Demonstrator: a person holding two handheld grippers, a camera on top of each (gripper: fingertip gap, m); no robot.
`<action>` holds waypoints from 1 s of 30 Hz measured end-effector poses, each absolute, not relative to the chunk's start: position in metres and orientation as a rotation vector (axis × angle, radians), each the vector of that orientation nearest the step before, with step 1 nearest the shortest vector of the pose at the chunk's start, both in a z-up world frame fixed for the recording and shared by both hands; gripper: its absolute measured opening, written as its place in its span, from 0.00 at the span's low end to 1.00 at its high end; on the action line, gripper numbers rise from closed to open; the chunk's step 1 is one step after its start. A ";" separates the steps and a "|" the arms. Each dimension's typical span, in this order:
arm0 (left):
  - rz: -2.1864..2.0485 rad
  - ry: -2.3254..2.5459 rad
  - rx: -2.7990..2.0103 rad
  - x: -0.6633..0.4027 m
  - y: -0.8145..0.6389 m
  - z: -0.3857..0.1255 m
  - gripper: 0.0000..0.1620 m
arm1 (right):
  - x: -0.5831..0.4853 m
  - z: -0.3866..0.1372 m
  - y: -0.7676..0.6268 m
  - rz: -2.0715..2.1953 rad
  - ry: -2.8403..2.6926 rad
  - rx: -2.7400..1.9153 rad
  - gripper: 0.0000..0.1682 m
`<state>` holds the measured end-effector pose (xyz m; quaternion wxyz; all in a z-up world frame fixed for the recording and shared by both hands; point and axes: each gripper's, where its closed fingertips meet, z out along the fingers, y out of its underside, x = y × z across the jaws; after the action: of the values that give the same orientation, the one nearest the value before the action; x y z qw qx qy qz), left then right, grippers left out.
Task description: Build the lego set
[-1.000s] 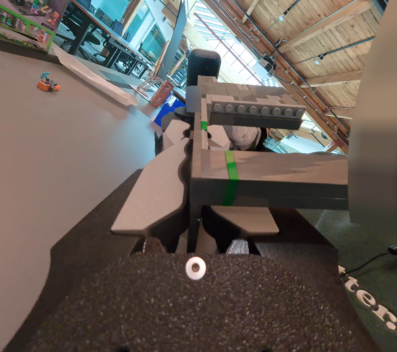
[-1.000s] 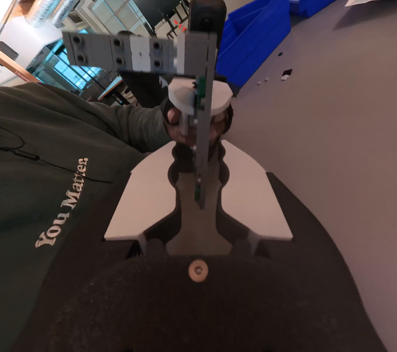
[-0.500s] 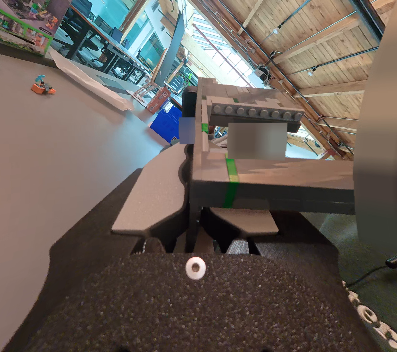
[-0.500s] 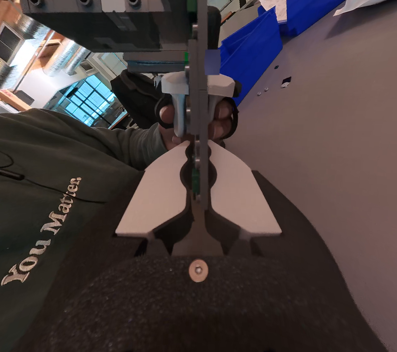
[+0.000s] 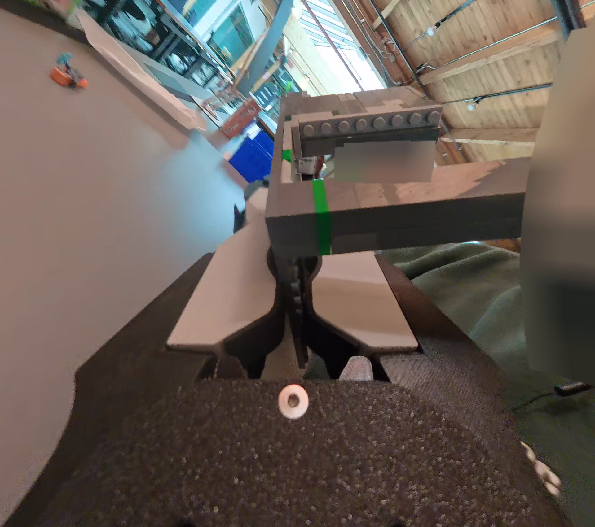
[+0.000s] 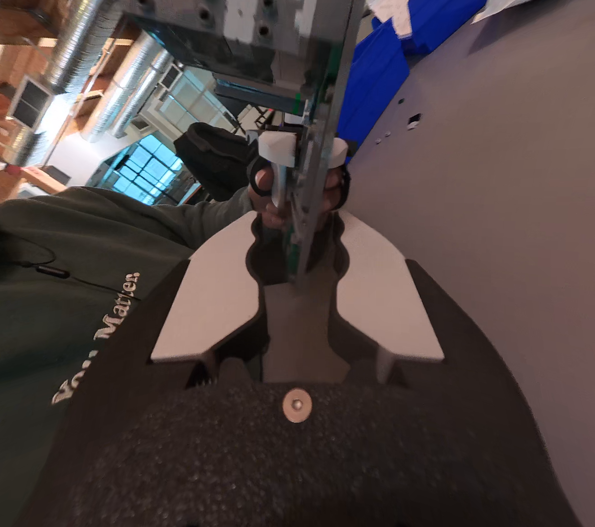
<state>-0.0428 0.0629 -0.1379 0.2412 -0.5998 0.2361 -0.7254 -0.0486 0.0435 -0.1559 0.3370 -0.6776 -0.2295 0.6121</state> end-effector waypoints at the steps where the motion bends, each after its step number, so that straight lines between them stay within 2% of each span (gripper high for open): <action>1: -2.023 0.640 -1.662 -0.043 0.064 -0.140 0.05 | -0.038 -0.155 0.048 1.562 -0.590 -1.771 0.25; 6: -2.139 0.623 -1.760 -0.034 0.067 -0.156 0.05 | 0.003 -0.146 0.073 1.433 -0.565 -1.829 0.22; 9: -2.176 0.633 -1.785 -0.027 0.067 -0.158 0.05 | 0.005 -0.150 0.078 1.473 -0.560 -1.895 0.07; 16: -2.070 0.688 -1.801 -0.026 0.075 -0.161 0.05 | 0.006 -0.152 0.085 1.722 -0.396 -1.887 0.04; 20: -1.913 0.762 -1.762 -0.033 0.082 -0.158 0.14 | 0.007 -0.153 0.089 1.844 -0.286 -1.855 0.04; 23: -1.584 0.877 -1.727 -0.047 0.099 -0.164 0.24 | 0.010 -0.158 0.090 1.902 -0.217 -1.852 0.04; 27: -1.169 1.040 -1.609 -0.067 0.116 -0.159 0.27 | 0.015 -0.165 0.091 1.955 -0.155 -1.858 0.04; 30: -0.999 1.098 -1.476 -0.073 0.125 -0.142 0.25 | 0.016 -0.176 0.094 1.944 -0.125 -1.906 0.04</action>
<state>-0.0734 0.1254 -0.1421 0.5005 -0.6103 0.4541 -0.4133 0.0164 0.0937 -0.1759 0.2066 -0.6843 -0.0449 0.6979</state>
